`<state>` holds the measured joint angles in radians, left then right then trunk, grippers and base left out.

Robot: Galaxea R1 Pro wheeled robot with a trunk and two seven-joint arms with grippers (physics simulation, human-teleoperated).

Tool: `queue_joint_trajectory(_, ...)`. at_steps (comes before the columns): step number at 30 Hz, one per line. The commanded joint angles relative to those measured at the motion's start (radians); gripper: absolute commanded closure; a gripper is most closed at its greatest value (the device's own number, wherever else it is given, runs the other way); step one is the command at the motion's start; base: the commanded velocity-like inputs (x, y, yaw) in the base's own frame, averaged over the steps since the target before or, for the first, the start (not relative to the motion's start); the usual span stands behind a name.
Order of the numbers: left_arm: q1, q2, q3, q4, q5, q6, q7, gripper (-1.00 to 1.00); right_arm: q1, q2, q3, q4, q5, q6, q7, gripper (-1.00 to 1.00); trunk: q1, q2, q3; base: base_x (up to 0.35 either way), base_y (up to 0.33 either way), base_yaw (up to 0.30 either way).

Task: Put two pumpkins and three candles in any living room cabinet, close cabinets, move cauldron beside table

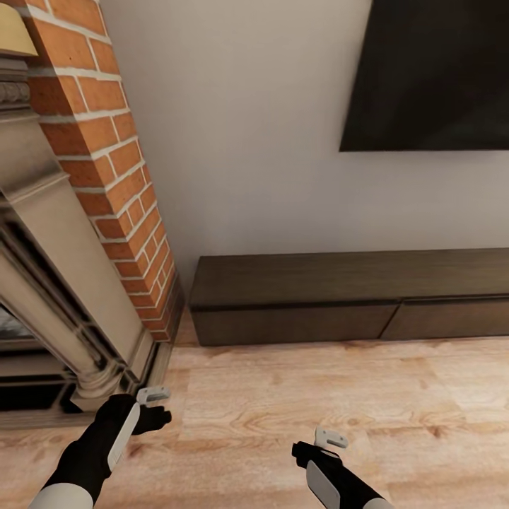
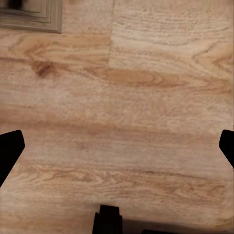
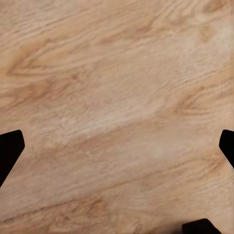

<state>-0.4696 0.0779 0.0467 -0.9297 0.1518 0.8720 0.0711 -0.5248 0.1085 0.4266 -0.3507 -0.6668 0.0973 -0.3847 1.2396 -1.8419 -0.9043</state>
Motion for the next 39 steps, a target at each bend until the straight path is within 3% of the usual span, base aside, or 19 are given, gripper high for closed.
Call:
queue_joint_trajectory(1,0.0,0.0,0.0,-0.001,0.0,0.0,0.0,-1.0,0.0,0.0,0.0,0.0,0.0,0.0,0.0,-1.0,0.0,0.0,0.0,0.088,-0.092,0.0)
queue_joint_trajectory(14,0.003,-0.017,-0.001,-0.001,-0.003,-0.004,0.001,-1.0,0.0,0.002,0.001,0.0,0.001,-0.002,0.0,-1.0,0.0,0.0,0.0,0.059,-0.276,0.0)
queue_joint_trajectory(30,0.005,-0.02,-0.001,-0.002,-0.003,-0.008,0.001,-1.0,0.0,-0.002,-0.014,0.001,-0.008,-0.028,0.003,-1.0,0.0,0.0,0.0,0.051,-0.14,0.0)
queue_joint_trajectory(34,0.005,-0.019,-0.001,-0.028,-0.001,0.012,-0.001,-1.0,0.0,-0.01,-0.043,0.006,-0.045,-0.083,0.005,-1.0,0.0,0.0,0.0,0.022,-0.036,0.0)
queue_joint_trajectory(35,0.005,-0.018,0.001,-0.049,0.0,0.038,-0.002,-1.0,0.0,-0.023,-0.054,0.007,-0.068,-0.096,0.013,-1.0,0.0,0.0,0.0,0.008,-0.014,0.0)
queue_joint_trajectory(37,0.006,-0.017,0.004,-0.103,0.005,0.116,-0.004,-1.0,0.008,-0.075,-0.087,0.005,-0.15,-0.118,0.076,-1.0,0.0,0.0,0.0,0.004,-0.007,0.0)
queue_joint_trajectory(38,0.006,-0.017,0.004,-0.117,0.007,0.129,-0.005,-1.0,0.011,-0.089,-0.098,0.004,-0.178,-0.122,0.105,-1.0,0.0,0.0,0.0,0.003,-0.005,0.0)
queue_joint_trajectory(39,0.007,-0.017,0.006,-0.157,0.015,0.155,-0.009,-1.0,0.015,-0.129,-0.132,0.005,-0.275,-0.125,0.231,-1.0,0.0,0.0,0.0,0.001,-0.002,0.0)
